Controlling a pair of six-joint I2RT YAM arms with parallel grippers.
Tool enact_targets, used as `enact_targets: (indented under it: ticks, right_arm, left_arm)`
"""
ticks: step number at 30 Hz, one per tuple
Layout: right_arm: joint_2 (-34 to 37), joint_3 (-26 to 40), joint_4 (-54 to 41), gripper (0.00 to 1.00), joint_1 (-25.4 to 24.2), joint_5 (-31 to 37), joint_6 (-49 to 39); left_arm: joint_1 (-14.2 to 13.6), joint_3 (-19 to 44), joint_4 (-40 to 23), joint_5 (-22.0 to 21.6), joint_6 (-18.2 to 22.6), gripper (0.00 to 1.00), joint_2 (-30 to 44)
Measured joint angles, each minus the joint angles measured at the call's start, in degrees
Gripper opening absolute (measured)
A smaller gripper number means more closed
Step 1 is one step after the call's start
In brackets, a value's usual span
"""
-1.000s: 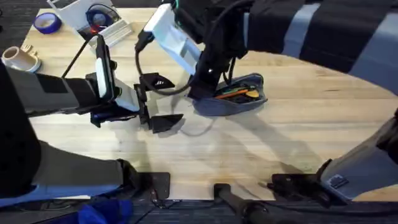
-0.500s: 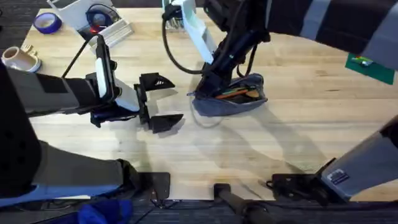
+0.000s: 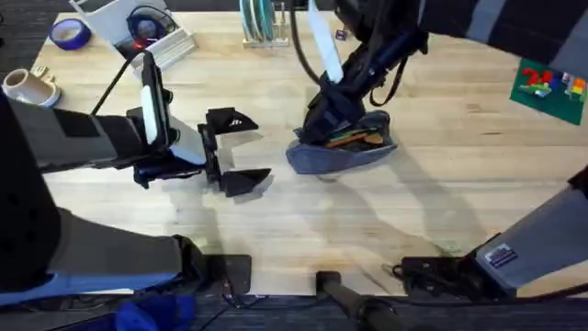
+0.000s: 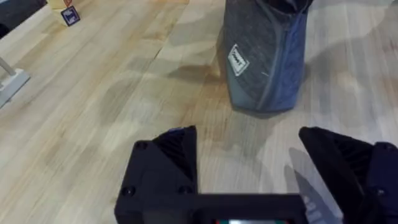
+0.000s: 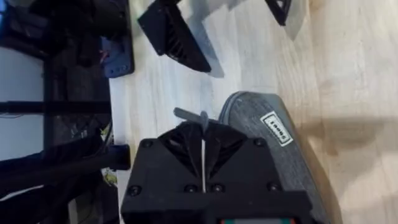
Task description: Unzip the bag, pick up the pens from the table one at a time and place them inside, then zip the bag closed.
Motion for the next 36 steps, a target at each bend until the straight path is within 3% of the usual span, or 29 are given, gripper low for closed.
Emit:
enact_targets:
  ticks: [10,17,21,30,36]
  right_arm:
    - [0.00,-1.04,-1.96,0.035,-0.97,-3.44,-5.55]
    - [0.00,-1.04,-2.00,0.035,-0.97,-3.64,-6.15]
    - [0.00,-1.04,-2.00,0.035,-0.97,-3.77,-6.33]
    - [0.00,-1.06,-1.98,0.035,-0.97,-3.79,-6.37]
    - [0.00,-1.06,-1.98,0.035,-0.97,-3.81,-6.37]
  left_arm:
    - [-0.39,0.00,0.76,0.01,0.00,0.993,0.00]
    - [-5.18,0.00,1.79,0.31,-0.48,0.993,0.00]
    - [-7.83,0.00,6.60,1.88,-5.68,0.996,0.00]
    - [-10.92,0.00,13.60,4.23,-18.70,0.995,0.00]
    - [-13.29,0.00,13.94,3.97,-22.66,0.995,0.00]
